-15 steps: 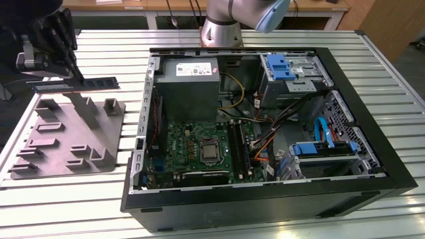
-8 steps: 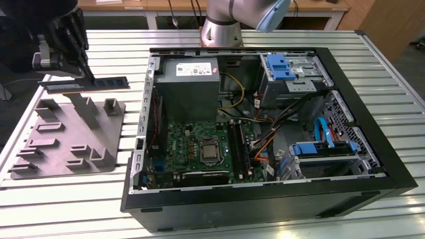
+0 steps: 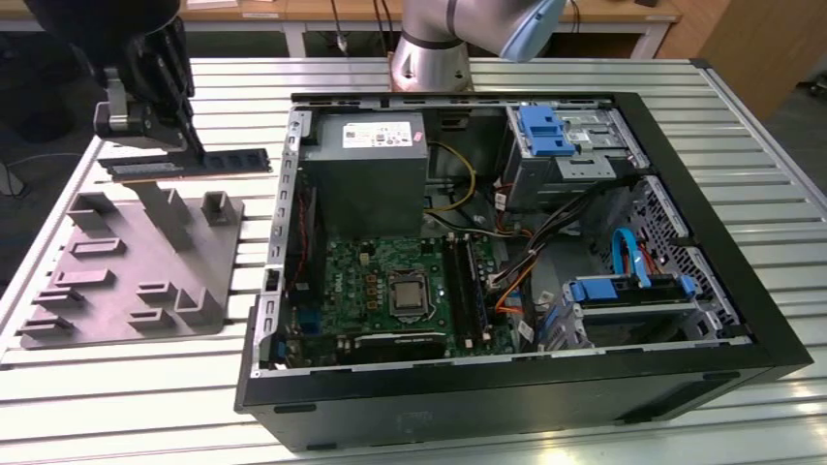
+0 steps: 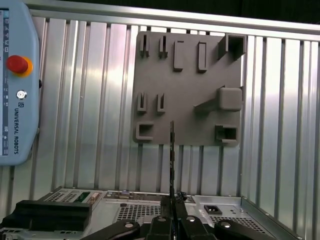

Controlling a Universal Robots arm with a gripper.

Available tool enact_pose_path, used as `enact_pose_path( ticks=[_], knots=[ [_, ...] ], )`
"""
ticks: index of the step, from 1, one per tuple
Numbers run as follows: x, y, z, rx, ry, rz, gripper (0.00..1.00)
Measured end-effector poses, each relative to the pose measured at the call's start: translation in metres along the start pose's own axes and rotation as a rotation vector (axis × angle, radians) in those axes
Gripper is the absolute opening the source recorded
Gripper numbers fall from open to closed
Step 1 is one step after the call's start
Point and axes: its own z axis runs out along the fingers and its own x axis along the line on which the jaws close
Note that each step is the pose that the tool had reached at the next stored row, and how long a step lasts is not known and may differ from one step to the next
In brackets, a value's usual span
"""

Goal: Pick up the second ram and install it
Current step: 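Pick up the second ram and move it above second insertion slot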

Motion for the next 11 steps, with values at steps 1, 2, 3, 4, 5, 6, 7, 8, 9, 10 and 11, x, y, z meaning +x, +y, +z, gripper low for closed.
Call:
enact_pose_path(
  ticks=[1, 2, 3, 4, 5, 6, 7, 8, 9, 10, 11],
  knots=[
    [0.0001, -0.0020, -0.0001, 0.0000, 0.0000, 0.000, 0.13],
    [0.0002, -0.0040, -0.0001, 0.0000, 0.0000, 0.000, 0.13],
    [0.0003, -0.0061, -0.0002, 0.0000, 0.0000, 0.000, 0.13],
    [0.0004, -0.0081, -0.0003, 0.0000, 0.0001, 0.000, 0.13],
    [0.0005, -0.0102, -0.0003, 0.0000, 0.0000, 0.000, 0.13],
    [0.0006, -0.0121, -0.0004, 0.0000, 0.0000, 0.000, 0.13],
    [0.0007, -0.0141, -0.0004, 0.0000, 0.0000, 0.000, 0.13],
    [0.0008, -0.0160, -0.0005, 0.0000, 0.0000, 0.000, 0.13],
    [0.0009, -0.0179, -0.0005, 0.0000, 0.0000, 0.000, 0.13],
    [0.0010, -0.0199, -0.0006, -0.0001, 0.0000, 0.000, 0.13],
    [0.0011, -0.0220, -0.0007, -0.0001, 0.0000, 0.000, 0.13]
  ],
)
